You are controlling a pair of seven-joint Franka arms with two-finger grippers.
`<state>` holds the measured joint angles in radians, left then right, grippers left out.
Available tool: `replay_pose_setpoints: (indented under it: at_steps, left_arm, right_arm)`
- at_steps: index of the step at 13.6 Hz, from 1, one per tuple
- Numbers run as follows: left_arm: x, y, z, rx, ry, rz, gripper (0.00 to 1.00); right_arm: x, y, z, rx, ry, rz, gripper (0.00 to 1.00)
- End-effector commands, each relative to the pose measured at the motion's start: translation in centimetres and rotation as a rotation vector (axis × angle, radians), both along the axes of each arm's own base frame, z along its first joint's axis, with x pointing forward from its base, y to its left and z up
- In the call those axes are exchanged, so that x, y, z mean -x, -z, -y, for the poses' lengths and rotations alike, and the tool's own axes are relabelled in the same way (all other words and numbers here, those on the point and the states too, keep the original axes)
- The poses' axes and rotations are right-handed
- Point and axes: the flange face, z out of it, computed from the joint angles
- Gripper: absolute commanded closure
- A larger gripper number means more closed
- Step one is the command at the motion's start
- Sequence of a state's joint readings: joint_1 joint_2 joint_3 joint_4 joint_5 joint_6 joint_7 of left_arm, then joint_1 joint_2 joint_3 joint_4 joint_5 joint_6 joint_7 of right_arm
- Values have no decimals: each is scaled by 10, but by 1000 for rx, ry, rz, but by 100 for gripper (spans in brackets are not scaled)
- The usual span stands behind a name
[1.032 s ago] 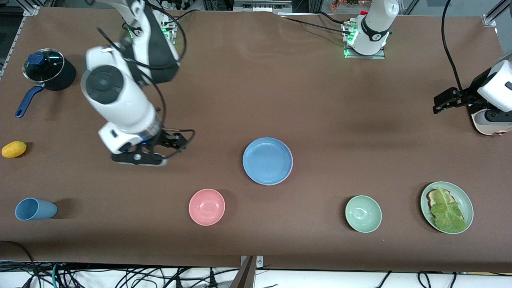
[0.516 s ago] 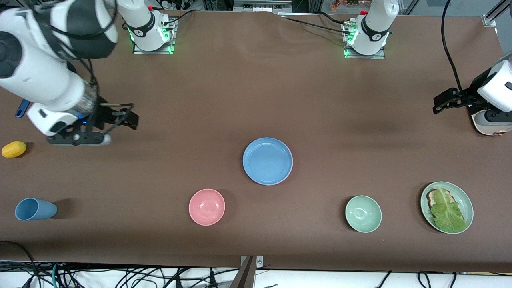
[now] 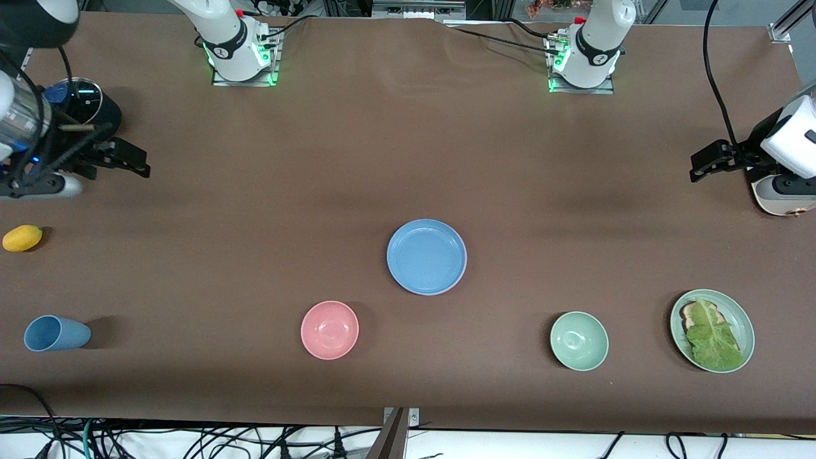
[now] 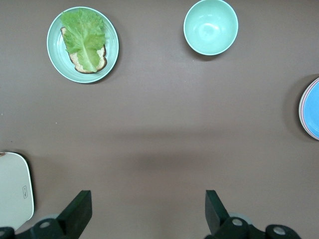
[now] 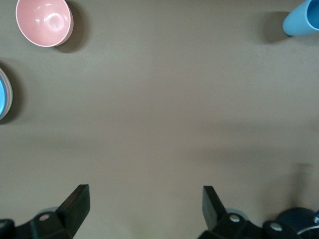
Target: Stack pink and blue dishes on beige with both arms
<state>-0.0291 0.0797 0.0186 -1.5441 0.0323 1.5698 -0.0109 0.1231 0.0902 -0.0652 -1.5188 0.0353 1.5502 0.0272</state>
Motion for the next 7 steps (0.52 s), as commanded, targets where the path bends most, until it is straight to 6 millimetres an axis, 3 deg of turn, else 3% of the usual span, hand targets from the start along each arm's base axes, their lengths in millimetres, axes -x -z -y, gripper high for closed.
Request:
replay_pose_setpoints:
  at_steps: [1, 7]
  left_arm:
    - [-5, -5, 0, 14, 18, 0, 0]
    - [-5, -5, 1, 14, 19, 0, 0]
  right_arm:
    - [17, -7, 13, 8, 7, -7, 0]
    - [5, -4, 18, 1, 40, 3, 0]
